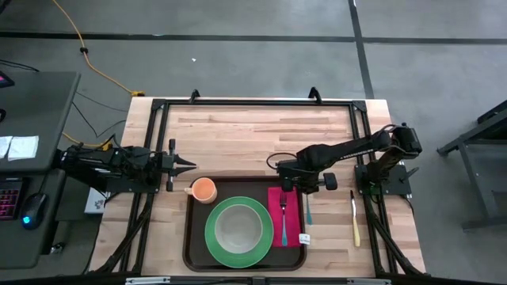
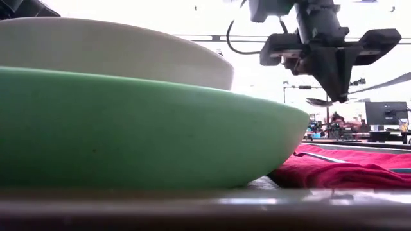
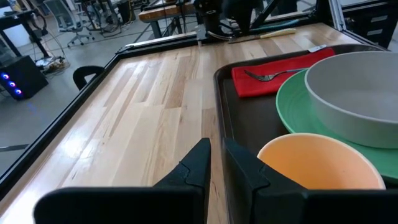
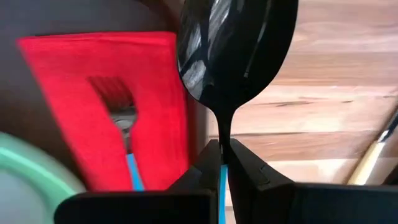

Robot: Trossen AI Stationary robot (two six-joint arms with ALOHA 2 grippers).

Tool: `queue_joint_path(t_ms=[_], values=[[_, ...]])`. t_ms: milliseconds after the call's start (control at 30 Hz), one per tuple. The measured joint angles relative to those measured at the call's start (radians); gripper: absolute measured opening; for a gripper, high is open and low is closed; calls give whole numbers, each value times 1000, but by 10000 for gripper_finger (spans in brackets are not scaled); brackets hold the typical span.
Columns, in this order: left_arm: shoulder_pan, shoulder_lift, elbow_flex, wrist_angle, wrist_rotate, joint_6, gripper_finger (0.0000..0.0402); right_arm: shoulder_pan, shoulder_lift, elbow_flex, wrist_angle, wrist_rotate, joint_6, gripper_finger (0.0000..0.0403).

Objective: Set up tray
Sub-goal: Put the blue spoon on top of the red table napkin in between of the green plate and blue fork

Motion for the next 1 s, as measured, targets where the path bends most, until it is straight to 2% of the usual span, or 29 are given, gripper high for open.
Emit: queue_joint_path(t_ms=[300,1000], values=[[0,0,0,-11,0,0,74,0,0,63,20,-1,39,1],[0,0,0,-19,-6,0,74,49,61,70,316,-17,127,1]])
